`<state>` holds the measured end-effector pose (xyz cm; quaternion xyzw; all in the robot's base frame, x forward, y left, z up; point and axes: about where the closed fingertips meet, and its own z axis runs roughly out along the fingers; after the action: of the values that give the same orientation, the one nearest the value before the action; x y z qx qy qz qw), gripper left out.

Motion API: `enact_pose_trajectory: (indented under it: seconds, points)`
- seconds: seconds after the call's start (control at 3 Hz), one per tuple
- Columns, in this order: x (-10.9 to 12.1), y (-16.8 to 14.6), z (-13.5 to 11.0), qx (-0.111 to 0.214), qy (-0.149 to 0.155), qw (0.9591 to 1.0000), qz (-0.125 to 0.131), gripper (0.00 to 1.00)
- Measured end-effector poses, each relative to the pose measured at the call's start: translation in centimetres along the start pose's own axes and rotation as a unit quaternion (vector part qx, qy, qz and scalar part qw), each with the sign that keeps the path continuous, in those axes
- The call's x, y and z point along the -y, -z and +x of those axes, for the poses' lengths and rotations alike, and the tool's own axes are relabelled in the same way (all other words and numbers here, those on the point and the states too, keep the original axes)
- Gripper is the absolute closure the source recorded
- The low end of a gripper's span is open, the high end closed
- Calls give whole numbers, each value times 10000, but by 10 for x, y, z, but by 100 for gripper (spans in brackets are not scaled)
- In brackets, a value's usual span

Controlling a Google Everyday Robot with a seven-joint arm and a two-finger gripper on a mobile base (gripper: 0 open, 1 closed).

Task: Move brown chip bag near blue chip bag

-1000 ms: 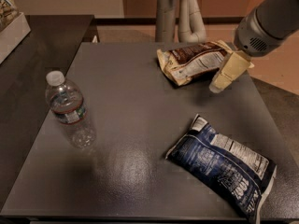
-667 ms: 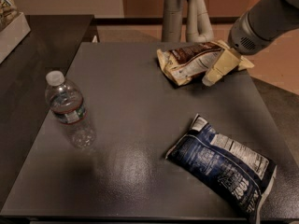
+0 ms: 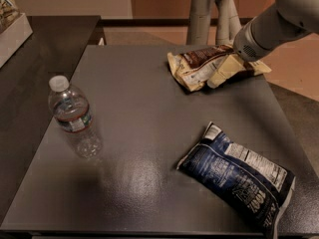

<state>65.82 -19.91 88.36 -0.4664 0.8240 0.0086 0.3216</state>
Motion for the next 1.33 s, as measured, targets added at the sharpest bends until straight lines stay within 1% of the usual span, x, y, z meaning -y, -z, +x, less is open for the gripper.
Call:
enact_pose_trajectory:
  seconds: [0.33,0.67,1.0,1.33]
  points:
    - [5,-20,2,27,183,9998,-113,0]
    - [4,-33,6,19,383,9989,-273,0]
    - [3,-41,10,-72,511,9981,-348,17]
    - [3,-44,13,-203,527,9977,-363,41]
